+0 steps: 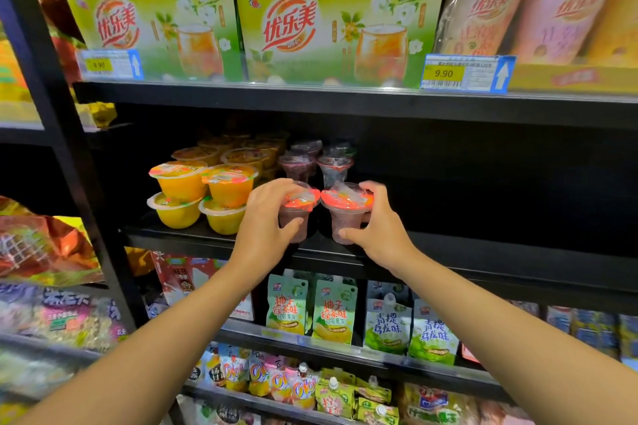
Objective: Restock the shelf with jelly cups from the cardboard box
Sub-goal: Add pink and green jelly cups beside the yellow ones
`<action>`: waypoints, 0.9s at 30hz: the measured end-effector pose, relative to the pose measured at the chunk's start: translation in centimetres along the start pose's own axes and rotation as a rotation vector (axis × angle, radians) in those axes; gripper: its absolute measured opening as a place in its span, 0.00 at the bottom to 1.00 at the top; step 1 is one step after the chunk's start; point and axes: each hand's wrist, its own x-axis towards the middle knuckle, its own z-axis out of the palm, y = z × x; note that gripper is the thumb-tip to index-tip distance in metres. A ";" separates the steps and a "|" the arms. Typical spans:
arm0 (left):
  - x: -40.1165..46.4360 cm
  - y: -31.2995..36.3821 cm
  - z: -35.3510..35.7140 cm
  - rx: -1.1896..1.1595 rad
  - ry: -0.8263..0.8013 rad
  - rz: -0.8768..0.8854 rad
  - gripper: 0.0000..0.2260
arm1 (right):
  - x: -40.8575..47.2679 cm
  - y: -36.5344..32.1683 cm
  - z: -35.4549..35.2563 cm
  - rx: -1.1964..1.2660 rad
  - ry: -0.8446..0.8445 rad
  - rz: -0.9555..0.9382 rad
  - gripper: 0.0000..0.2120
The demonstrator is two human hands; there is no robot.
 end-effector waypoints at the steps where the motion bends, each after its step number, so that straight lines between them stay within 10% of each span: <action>1: -0.1 0.1 -0.1 -0.004 -0.003 -0.022 0.28 | -0.1 -0.1 -0.1 -0.004 -0.004 0.003 0.44; 8: -4.1 -0.2 -1.8 -0.035 0.117 -0.044 0.22 | -3.4 0.8 -2.1 -0.108 0.047 0.071 0.35; 14: -6.7 -0.5 -0.9 0.149 -0.202 -0.054 0.22 | -6.0 1.5 -1.6 -0.534 -0.060 -0.186 0.25; 27: -5.2 0.7 1.1 0.282 -0.245 -0.130 0.21 | -4.9 0.1 -0.5 -0.733 -0.189 -0.108 0.28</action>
